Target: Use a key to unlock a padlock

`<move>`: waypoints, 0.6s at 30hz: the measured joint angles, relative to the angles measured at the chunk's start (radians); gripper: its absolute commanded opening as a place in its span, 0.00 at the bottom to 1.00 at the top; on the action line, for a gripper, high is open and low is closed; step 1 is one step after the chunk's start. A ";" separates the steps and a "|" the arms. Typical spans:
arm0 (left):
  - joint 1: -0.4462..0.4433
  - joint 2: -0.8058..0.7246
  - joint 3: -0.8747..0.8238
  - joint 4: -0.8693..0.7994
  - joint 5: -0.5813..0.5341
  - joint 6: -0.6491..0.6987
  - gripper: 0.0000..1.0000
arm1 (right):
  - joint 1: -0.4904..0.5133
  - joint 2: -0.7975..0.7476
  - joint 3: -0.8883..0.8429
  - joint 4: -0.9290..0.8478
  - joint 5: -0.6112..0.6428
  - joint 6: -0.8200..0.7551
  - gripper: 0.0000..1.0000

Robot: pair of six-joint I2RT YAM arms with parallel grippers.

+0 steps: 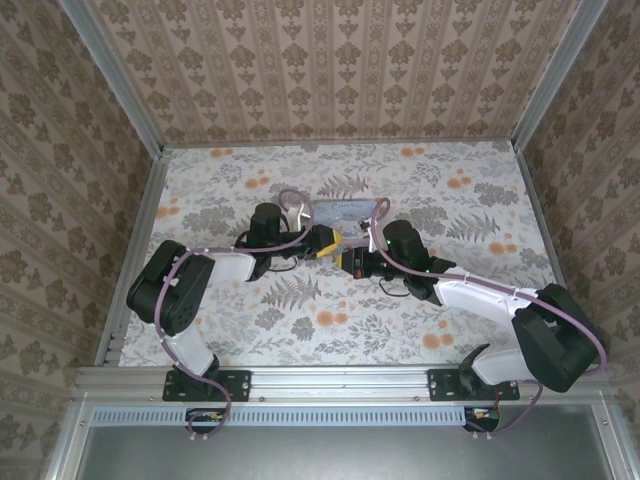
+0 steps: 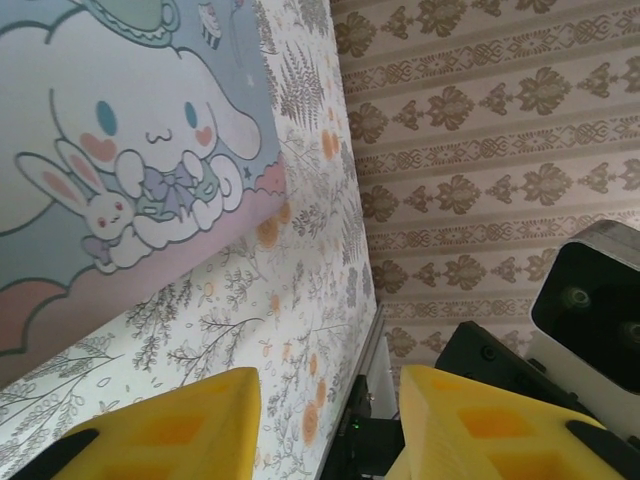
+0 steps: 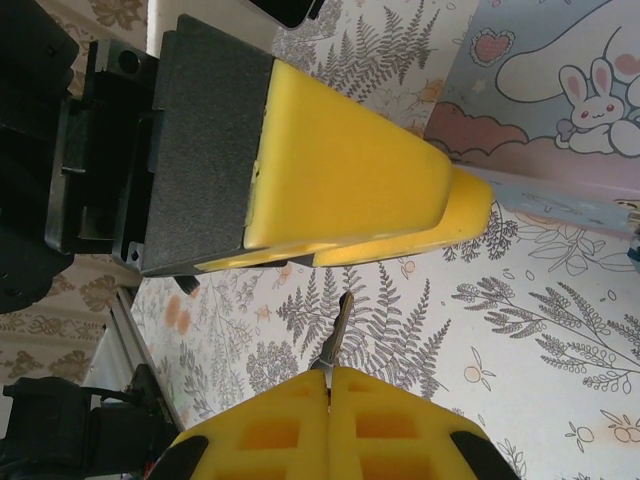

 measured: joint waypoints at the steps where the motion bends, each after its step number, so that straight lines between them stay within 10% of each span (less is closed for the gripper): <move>1: 0.000 0.000 0.000 0.008 0.000 -0.003 0.40 | 0.000 0.001 0.000 0.001 0.000 0.000 0.00; 18: -0.021 0.003 -0.010 0.053 0.004 -0.029 0.29 | -0.018 0.014 0.005 0.017 0.000 0.001 0.00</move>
